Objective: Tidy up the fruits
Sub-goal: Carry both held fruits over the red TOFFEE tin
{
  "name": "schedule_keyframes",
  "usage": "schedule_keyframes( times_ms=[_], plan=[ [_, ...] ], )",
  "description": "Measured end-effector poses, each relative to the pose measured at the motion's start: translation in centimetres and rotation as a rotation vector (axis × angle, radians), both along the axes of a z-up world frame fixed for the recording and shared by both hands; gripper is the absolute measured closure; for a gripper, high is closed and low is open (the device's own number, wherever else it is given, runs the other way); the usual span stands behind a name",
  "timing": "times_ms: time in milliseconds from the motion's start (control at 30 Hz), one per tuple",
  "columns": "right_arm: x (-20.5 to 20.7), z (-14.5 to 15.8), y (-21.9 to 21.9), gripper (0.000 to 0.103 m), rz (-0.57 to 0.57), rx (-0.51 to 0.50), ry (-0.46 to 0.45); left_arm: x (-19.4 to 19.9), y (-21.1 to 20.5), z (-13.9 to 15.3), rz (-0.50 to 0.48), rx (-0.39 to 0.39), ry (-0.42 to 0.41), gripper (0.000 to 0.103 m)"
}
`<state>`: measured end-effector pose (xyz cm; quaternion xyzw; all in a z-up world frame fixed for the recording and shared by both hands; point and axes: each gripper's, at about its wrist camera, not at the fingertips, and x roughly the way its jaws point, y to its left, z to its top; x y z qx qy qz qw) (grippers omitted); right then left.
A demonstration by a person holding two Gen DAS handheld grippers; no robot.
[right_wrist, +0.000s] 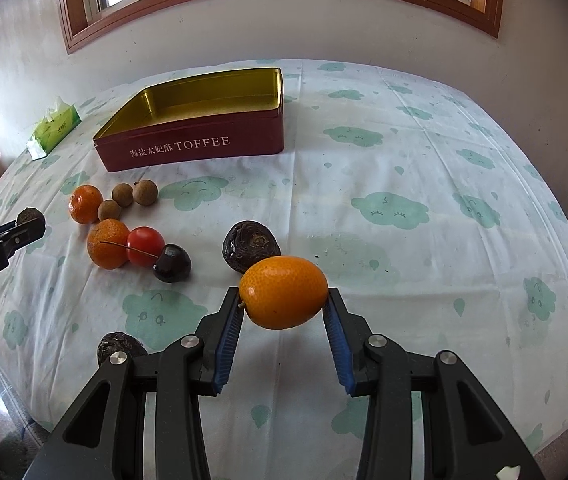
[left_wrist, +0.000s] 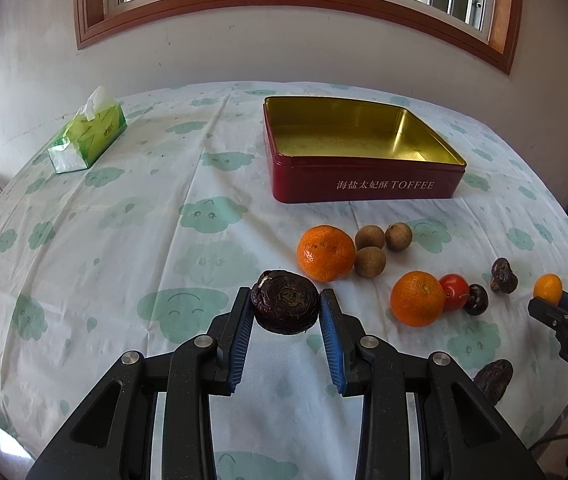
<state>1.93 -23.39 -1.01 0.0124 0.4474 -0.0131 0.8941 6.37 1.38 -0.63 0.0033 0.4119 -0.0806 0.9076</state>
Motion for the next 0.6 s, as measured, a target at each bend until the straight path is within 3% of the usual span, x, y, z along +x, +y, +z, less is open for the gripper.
schedule_keyframes(
  times_ms=[600],
  plan=[
    [1.4,2.5,1.1,0.065,0.055,0.007,-0.042,0.6,-0.7,2.4,-0.019,-0.012,-0.05,0.069]
  ],
)
